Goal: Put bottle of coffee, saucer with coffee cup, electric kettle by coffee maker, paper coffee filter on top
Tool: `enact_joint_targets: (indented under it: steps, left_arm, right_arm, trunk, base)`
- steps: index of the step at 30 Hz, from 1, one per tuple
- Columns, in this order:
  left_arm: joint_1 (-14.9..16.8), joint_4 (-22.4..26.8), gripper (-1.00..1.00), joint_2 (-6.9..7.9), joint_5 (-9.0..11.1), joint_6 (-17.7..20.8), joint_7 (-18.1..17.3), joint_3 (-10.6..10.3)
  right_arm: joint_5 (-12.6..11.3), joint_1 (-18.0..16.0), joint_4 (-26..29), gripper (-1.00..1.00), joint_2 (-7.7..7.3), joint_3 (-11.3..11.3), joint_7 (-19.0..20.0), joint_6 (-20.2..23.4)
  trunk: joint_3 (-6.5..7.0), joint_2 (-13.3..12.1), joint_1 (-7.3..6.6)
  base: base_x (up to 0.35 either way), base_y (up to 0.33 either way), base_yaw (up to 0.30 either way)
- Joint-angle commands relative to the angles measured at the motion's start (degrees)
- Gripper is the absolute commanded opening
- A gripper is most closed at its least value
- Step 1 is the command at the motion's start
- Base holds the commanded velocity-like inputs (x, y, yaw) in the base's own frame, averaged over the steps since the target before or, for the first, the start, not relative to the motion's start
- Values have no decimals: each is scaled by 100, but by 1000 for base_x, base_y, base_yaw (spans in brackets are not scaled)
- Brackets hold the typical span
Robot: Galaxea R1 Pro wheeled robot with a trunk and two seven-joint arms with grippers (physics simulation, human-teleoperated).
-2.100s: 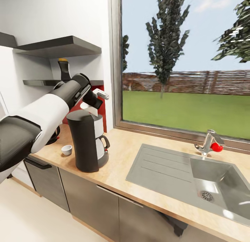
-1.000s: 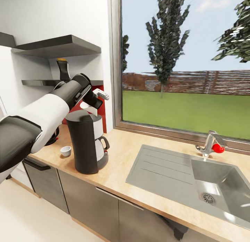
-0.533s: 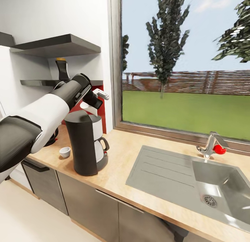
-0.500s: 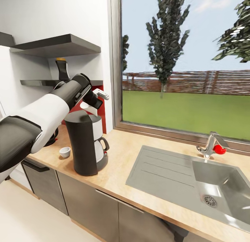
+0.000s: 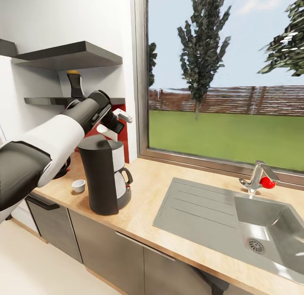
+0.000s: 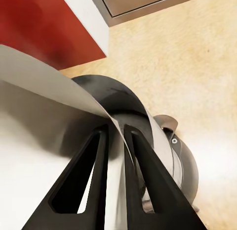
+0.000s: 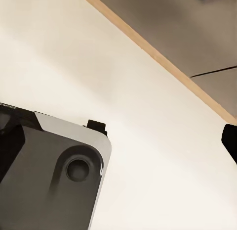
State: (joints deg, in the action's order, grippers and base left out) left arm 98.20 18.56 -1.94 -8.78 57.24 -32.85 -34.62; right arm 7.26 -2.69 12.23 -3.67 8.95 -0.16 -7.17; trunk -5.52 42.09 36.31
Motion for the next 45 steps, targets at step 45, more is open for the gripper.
enact_joint_targets:
  steps: [45]
  left_arm:
    - [6, -11, -100, 0, -70, 16, -64, -458]
  right_arm:
    - [55, -4, -1, 100, -2, 2, -2, -13]
  trunk:
    - [-10, 8, 1]
  base:
    - [0, 0, 0]
